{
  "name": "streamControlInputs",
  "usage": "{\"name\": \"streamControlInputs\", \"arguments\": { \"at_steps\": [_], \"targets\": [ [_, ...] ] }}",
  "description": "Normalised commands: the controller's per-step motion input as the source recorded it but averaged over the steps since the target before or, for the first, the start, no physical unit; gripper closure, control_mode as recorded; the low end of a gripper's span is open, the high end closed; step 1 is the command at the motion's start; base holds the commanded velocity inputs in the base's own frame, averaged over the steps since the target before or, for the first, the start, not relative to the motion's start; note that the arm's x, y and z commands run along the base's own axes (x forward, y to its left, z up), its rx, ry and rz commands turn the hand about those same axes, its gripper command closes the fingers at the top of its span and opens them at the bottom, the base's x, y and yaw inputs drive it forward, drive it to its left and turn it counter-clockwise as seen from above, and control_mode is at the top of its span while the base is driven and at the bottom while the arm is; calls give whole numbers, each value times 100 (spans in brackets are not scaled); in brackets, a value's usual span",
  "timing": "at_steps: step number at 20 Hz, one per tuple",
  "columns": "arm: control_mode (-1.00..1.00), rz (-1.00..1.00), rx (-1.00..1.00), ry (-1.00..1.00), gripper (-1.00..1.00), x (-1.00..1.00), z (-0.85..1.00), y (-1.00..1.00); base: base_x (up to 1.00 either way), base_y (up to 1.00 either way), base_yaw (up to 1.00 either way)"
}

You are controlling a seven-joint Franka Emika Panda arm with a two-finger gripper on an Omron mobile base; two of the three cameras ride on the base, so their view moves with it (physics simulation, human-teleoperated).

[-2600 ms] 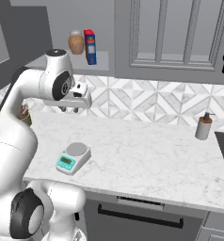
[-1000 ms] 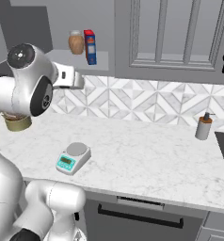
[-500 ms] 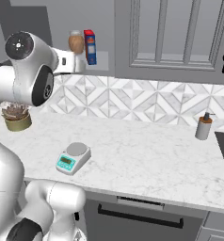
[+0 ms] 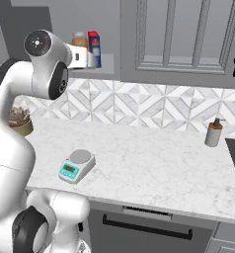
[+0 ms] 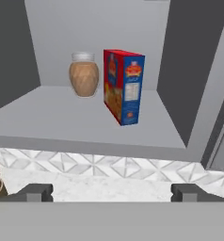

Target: Pick the boxed food and place it on the digital scale for weighing, and close the cabinet.

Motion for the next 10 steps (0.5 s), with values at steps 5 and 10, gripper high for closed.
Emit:
{"name": "streamControlInputs", "arguments": {
  "at_steps": [5, 10],
  "targets": [
    [-100, 0, 0, 0, -100, 37, 18, -4, 0, 0, 0],
    [-100, 0, 0, 0, -100, 31, 17, -2, 0, 0, 0]
  ]
}}
